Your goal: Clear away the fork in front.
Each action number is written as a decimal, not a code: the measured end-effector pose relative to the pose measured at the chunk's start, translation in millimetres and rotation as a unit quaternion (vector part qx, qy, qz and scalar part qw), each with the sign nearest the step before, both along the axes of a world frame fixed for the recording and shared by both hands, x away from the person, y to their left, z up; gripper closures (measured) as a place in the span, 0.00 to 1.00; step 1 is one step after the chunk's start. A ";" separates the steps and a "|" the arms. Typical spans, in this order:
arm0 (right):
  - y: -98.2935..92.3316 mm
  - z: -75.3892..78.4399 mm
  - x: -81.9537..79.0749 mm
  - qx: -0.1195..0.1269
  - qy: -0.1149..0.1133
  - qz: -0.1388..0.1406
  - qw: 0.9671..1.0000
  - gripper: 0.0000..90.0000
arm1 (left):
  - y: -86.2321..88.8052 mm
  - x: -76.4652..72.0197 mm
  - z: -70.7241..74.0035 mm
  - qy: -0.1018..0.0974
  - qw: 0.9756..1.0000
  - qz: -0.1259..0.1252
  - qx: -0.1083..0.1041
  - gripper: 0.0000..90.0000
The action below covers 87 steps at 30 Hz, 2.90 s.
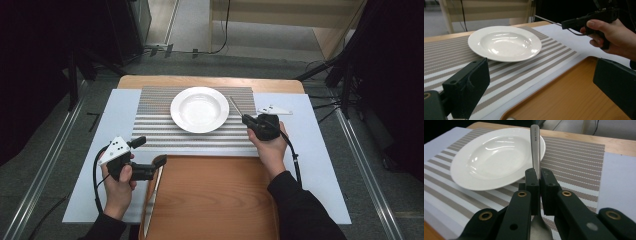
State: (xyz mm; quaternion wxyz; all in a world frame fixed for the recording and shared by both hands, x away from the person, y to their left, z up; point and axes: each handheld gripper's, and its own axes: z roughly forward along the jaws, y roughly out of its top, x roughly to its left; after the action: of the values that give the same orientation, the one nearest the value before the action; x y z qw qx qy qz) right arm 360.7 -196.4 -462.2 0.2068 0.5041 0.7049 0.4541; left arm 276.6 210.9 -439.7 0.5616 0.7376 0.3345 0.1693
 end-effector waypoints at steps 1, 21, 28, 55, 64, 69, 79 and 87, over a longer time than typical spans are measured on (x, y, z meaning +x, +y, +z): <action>0.4 0.8 -3.0 0.001 -0.003 0.002 1.000 0.94 | -2.7 1.1 1.8 0.001 1.000 -0.002 0.000 0.00; 3.1 9.2 -62.4 0.040 -0.057 0.047 0.996 0.94 | -54.9 16.8 12.2 0.010 0.999 -0.047 -0.010 0.00; 6.9 9.3 -82.7 0.051 -0.072 0.063 0.994 0.94 | -73.4 18.8 11.8 0.015 0.998 -0.062 -0.011 0.00; 33.7 1.4 -124.9 0.077 -0.105 0.122 0.984 0.93 | -129.3 23.2 7.1 0.074 0.991 -0.103 -0.048 0.00; 40.9 1.7 -130.2 0.075 -0.112 0.134 0.982 0.93 | -134.7 24.2 8.3 0.112 0.987 -0.087 -0.072 0.21; 43.5 0.6 -130.9 0.071 -0.113 0.134 0.982 0.93 | -135.7 24.3 8.2 0.123 0.986 -0.076 -0.086 0.34; 48.9 -1.0 -132.3 0.056 -0.118 0.131 0.983 0.93 | -127.9 28.5 -0.1 0.150 0.982 -0.052 -0.101 0.56; 51.5 -1.6 -134.2 0.051 -0.118 0.132 0.983 0.93 | -130.4 26.7 0.5 0.155 0.981 -0.054 -0.106 0.74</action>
State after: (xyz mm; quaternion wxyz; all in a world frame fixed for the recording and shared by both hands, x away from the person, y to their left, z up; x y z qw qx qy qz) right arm 226.4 -144.9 -463.8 0.2005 0.3596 0.7121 0.5687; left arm 303.3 80.5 -439.2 0.5865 0.7079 0.3935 -0.0139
